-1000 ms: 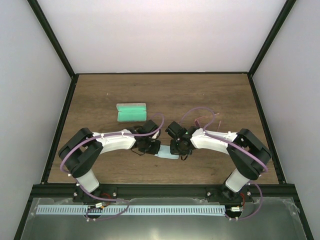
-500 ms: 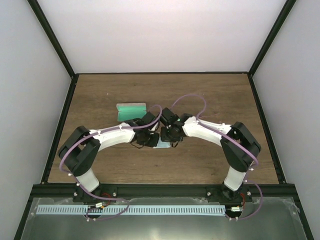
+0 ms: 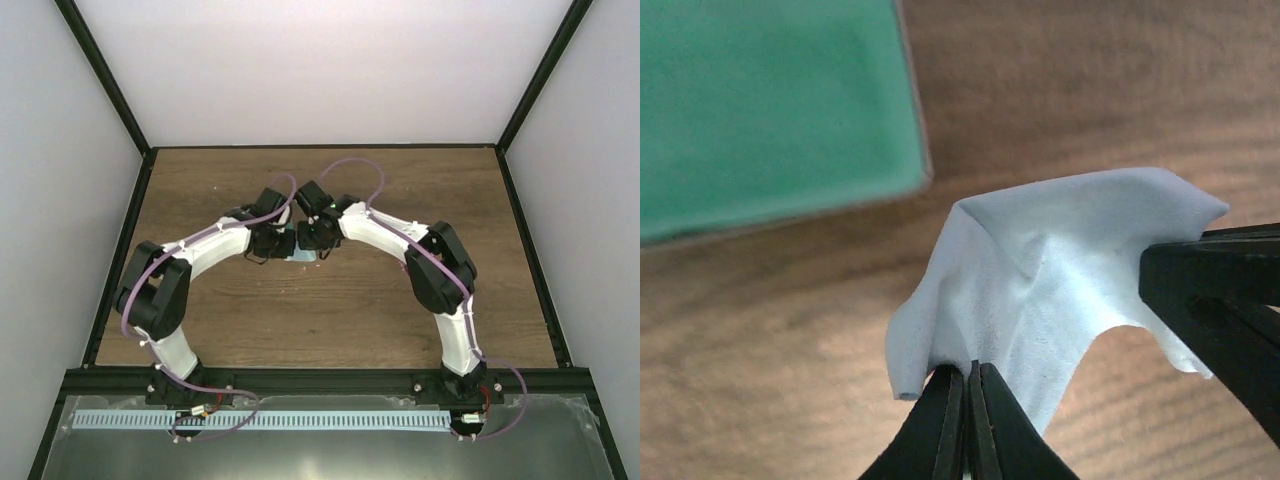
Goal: Organize the sunglasses
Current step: Place the glasses cleaning cloth in the sunglasses case.
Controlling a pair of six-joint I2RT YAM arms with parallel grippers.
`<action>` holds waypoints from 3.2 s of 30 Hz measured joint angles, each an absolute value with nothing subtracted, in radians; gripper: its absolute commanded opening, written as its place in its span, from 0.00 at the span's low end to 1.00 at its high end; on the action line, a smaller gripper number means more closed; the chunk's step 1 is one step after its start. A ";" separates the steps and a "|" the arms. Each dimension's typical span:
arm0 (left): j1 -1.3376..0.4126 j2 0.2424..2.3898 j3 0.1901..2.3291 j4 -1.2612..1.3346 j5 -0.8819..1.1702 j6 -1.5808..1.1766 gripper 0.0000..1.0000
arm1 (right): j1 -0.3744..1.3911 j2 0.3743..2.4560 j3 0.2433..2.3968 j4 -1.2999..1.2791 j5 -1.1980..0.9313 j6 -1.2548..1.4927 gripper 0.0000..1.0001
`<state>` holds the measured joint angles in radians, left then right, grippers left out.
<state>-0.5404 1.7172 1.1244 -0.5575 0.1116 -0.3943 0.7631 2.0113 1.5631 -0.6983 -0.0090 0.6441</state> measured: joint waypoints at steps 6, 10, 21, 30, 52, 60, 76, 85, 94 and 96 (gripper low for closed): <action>-0.450 1.789 1.222 -0.579 0.110 -0.349 0.04 | 0.736 2.181 1.815 -0.738 -0.038 0.590 0.01; -0.401 1.827 1.262 -0.599 0.107 -0.317 0.04 | 0.728 2.288 1.970 -0.771 -0.057 0.560 0.01; -0.284 1.864 1.305 -0.622 0.089 -0.258 0.04 | 0.727 2.383 2.101 -0.786 -0.130 0.535 0.01; -0.244 1.901 1.326 -0.618 0.083 -0.256 0.04 | 0.726 2.407 2.116 -0.778 -0.173 0.532 0.01; -0.196 1.913 1.326 -0.614 0.080 -0.257 0.04 | 0.726 2.494 2.202 -0.765 -0.228 0.539 0.01; -0.196 1.931 1.326 -0.614 0.080 -0.257 0.05 | 0.726 2.495 2.202 -0.779 -0.201 0.540 0.14; -0.196 1.938 1.326 -0.614 0.072 -0.258 0.44 | 0.737 2.409 2.105 -0.743 -0.081 0.514 0.21; -0.196 1.908 1.326 -0.615 0.063 -0.258 0.50 | 0.784 2.301 2.031 -0.683 -0.059 0.510 0.06; -0.196 1.862 1.326 -0.614 0.095 -0.265 0.50 | 0.795 2.344 2.025 -0.624 -0.139 0.537 0.01; -0.196 1.862 1.326 -0.614 0.114 -0.270 0.50 | 0.789 2.363 2.025 -0.618 -0.138 0.543 0.01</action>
<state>-0.1959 1.8622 1.3258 -0.6144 0.1143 -0.2699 0.7891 2.3627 2.0247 -0.6182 -0.1383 0.5434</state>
